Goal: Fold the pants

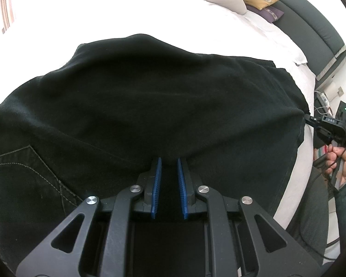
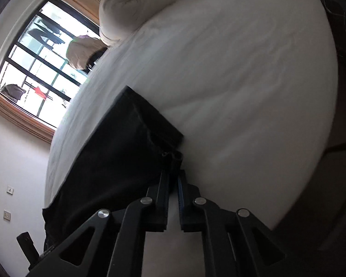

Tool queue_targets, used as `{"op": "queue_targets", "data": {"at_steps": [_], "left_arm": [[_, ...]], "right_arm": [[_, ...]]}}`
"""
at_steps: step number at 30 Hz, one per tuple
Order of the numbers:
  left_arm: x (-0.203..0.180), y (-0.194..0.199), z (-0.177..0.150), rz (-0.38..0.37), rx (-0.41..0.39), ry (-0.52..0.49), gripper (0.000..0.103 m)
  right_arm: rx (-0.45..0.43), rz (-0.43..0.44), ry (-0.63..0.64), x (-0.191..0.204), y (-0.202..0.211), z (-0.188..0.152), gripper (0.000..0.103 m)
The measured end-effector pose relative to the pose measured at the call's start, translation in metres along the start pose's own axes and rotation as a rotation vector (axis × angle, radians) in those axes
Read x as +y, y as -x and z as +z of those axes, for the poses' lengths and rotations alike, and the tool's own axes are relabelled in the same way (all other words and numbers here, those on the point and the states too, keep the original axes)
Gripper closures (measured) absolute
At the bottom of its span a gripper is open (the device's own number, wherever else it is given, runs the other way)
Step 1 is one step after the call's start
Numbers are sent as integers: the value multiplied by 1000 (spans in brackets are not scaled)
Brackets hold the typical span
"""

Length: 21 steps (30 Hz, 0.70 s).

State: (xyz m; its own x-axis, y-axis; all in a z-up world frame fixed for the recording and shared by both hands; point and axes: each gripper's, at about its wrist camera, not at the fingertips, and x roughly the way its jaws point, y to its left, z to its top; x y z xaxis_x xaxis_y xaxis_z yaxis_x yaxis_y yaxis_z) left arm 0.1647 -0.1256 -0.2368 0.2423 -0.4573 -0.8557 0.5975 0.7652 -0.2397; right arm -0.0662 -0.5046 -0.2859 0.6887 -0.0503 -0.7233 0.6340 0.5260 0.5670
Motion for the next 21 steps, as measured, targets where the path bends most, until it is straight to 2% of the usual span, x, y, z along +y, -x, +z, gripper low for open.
{"op": "queue_targets", "data": {"at_steps": [1, 3, 4, 7, 10, 13, 15, 17, 21], "left_arm": [[-1, 0, 0, 1, 0, 1, 89], [-2, -1, 0, 3, -1, 0, 89], [-2, -1, -1, 4, -2, -2, 89], [-3, -2, -2, 5, -6, -1, 89], [-4, -2, -2, 9, -9, -5, 89], [-2, -3, -3, 5, -7, -5, 89], [-2, -2, -2, 1, -6, -9, 89], [-2, -2, -2, -4, -7, -11, 89], [1, -3, -3, -14, -13, -10, 89]], "right_arm": [[4, -30, 19, 4, 4, 3, 87], [0, -131, 70, 15, 15, 17, 60], [-20, -142, 92, 21, 23, 23, 56], [-75, -127, 208, 47, 42, 51, 56], [-39, -56, 453, 99, 34, 73, 56], [42, -21, 769, 144, 2, 77, 56], [123, -40, 900, 158, -21, 76, 56], [216, -23, 1047, 174, -44, 71, 56], [313, -30, 1227, 195, -73, 59, 56]]}}
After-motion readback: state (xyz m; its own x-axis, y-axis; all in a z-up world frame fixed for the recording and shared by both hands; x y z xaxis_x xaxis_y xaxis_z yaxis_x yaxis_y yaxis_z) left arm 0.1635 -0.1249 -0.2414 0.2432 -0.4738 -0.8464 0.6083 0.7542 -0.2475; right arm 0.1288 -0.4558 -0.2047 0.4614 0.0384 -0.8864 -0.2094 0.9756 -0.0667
